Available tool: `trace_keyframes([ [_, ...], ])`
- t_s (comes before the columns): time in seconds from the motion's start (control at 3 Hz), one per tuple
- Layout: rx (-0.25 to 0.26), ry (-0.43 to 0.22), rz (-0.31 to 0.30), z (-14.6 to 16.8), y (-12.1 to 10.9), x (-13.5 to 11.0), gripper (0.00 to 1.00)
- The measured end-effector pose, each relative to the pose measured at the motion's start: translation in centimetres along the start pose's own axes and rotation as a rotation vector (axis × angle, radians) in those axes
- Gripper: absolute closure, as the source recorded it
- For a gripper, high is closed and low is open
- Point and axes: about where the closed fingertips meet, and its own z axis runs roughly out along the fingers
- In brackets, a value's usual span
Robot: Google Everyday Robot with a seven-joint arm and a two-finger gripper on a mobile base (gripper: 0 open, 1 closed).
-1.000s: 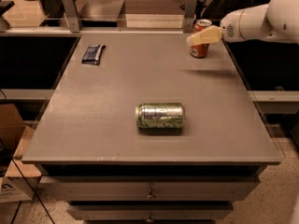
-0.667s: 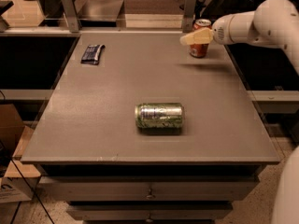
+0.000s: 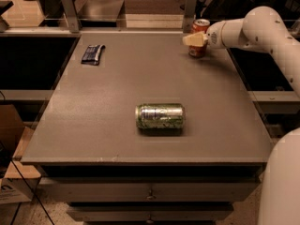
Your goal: Move coke can near rxbar blueberry
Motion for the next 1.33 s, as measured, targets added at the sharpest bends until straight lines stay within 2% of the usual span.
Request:
trace_keyframes([
  [0.33,-0.022,-0.030,-0.016,0.3,1.3,-1.9,0.64],
  [0.67,-0.086,-0.109,-0.077,0.5,4.7,-6.2,0.88],
  [1.0,-0.091,-0.110,-0.085,0.8,5.0,-6.2,1.00],
  [1.33,-0.092,-0.110,-0.085,0.8,5.0,-6.2,1.00],
])
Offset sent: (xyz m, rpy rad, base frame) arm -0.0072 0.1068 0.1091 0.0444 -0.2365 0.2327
